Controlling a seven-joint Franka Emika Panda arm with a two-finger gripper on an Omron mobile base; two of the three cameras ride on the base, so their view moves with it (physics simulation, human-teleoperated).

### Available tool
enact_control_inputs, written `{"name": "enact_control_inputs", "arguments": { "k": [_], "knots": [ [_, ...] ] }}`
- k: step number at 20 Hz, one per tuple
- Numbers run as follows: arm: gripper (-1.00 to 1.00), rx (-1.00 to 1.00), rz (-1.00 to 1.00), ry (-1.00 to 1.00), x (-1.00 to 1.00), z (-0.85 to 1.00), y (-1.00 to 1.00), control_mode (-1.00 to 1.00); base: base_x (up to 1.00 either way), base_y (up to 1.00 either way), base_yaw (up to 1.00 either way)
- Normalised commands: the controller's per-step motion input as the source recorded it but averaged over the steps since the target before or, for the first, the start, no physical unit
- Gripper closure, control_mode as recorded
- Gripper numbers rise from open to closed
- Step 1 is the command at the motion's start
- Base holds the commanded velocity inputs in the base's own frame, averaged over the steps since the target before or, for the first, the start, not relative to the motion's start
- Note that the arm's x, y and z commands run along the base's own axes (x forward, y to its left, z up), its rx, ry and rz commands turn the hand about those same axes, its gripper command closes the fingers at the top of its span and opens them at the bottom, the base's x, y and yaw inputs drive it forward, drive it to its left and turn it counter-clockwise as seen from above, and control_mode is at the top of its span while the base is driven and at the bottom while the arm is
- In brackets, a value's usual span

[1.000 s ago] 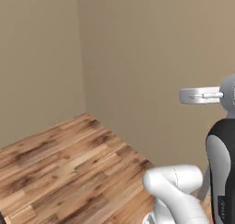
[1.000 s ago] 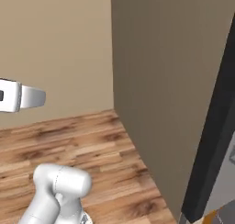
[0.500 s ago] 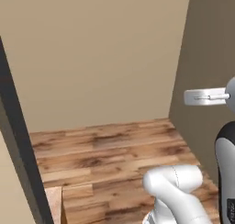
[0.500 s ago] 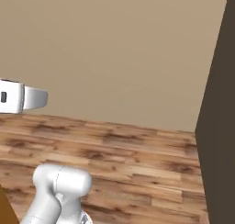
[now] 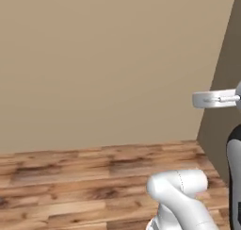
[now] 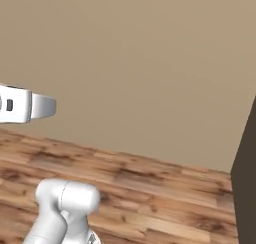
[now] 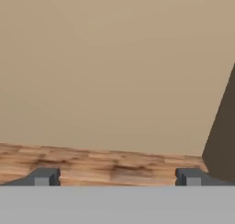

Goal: Transport the fish and mushroom to the fridge. Place the fish on the rack containing meat and place the mushroom on the rack containing the vegetable, ensuring meats and vegetables are on different racks.

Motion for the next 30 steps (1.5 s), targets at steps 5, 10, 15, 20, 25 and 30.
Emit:
{"name": "enact_control_inputs", "arguments": {
  "k": [5,10,15,20,25,30],
  "knots": [
    [-1.00,0.00,0.00,0.00,0.00,0.00,0.00,1.00,1.00,0.00,0.42],
    [-1.00,0.00,0.00,0.00,0.00,0.00,0.00,1.00,0.96,0.00,0.57],
    [-1.00,0.00,0.00,0.00,0.00,0.00,0.00,1.00,0.49,0.00,0.89],
    [-1.00,0.00,0.00,0.00,0.00,0.00,0.00,1.00,0.35,0.00,0.94],
    [-1.00,0.00,0.00,0.00,0.00,0.00,0.00,1.00,0.47,-0.01,0.88],
    [-1.00,0.00,0.00,0.00,0.00,0.00,0.00,1.00,0.79,-0.18,0.73]
  ]
}}
